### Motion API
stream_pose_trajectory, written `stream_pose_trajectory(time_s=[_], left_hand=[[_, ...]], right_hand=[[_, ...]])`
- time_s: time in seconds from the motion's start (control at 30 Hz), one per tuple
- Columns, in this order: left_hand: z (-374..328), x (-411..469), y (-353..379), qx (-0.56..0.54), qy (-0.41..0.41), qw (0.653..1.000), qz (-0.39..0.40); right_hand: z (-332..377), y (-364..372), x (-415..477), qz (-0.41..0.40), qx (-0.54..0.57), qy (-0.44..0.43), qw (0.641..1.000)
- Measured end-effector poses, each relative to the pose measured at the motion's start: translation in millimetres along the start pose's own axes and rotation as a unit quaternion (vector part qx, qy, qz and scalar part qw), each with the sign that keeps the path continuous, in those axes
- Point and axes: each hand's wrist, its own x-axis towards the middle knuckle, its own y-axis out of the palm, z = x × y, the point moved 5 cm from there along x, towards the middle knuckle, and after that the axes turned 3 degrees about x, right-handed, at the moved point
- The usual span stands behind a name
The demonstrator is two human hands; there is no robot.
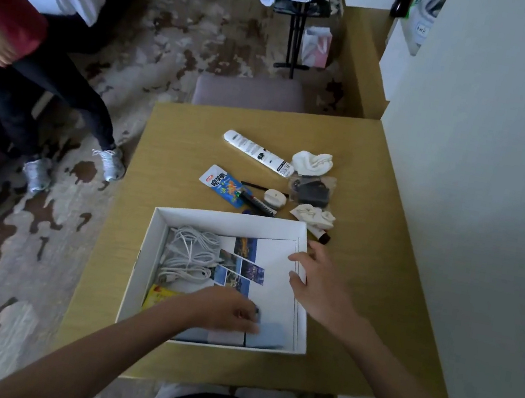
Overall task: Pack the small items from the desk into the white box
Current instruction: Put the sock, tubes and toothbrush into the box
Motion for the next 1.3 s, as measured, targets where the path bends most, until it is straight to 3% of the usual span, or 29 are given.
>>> stream_pose_trajectory(time_s=[0.4, 0.57, 0.93, 1.0, 1.1, 1.3], left_hand=[[-11.9, 14.4, -9.3, 0.003, -0.008, 0.998, 0.064], [-28.4, 15.8, 4.1, -0.049, 0.004, 0.995, 0.088], [-31.6, 10.2, -8.0, -0.022, -0.004, 0.990, 0.141], [-26.0, 8.8, -17.1, -0.043, -0.025, 0.994, 0.096], [-14.3, 1.3, -45.1, -0.062, -0.065, 0.994, -0.058], [3.3, -7.4, -108.9, -0.044, -0.099, 0.951, -0.289]], right_hand=[[-4.2, -7.2, 15.8, 0.004, -0.005, -0.044, 0.999], [-3.7, -16.7, 20.9, -0.025, -0.001, -0.085, 0.996], [-3.7, -17.1, 17.2, -0.010, 0.013, -0.074, 0.997], [-1.2, -19.8, 18.2, -0.025, 0.013, -0.089, 0.996], [-0.1, -25.0, 21.7, -0.050, 0.021, -0.099, 0.994], [-12.0, -42.3, 58.8, -0.105, 0.177, -0.039, 0.978]])
